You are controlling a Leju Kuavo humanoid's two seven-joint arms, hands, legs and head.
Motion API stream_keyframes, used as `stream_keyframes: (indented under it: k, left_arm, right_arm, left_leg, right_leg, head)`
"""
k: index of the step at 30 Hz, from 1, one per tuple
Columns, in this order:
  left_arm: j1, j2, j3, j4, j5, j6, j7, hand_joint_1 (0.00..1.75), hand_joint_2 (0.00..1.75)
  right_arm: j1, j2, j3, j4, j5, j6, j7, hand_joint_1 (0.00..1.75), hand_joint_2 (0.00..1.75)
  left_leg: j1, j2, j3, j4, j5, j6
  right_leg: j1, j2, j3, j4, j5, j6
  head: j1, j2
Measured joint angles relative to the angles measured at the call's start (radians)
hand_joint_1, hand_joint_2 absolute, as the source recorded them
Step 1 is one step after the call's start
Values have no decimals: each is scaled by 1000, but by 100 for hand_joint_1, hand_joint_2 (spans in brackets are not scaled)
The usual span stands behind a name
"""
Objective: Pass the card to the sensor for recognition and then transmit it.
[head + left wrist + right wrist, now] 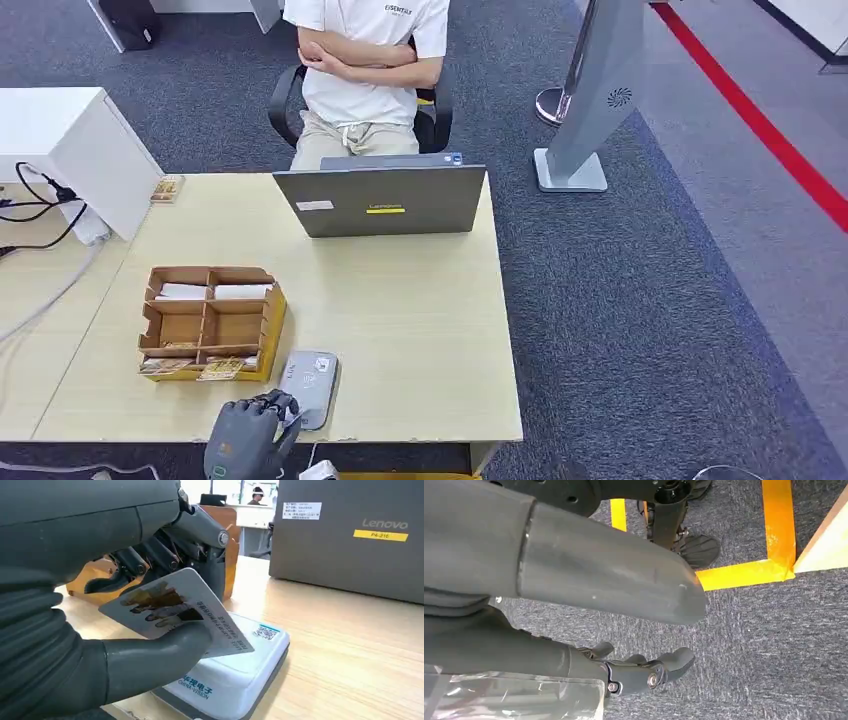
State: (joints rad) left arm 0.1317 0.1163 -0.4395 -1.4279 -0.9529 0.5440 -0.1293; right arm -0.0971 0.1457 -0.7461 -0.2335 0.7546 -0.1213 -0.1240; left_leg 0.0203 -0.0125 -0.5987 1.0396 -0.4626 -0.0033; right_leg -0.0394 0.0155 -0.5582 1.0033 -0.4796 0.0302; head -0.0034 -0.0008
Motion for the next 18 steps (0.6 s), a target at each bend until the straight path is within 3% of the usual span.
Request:
stream_keyframes:
  k: [11,18]
  left_arm:
    - [-12,13,13,-8,-25,6,1,175,175]
    - [-86,57,152,-58,-67,-24,-35,175,175]
  right_arm:
    - [0,0,0,0,6,3,2,0,0]
    - [-1,0,0,0,18,14,6,0,0]
  left_leg:
    - [0,0,0,0,0,0]
    - [1,-2,0,0,3,-1]
  right_leg:
    - [0,0,0,0,0,0]
    - [0,-2,0,0,0,0]
  head:
    - [0,0]
    - [0,0]
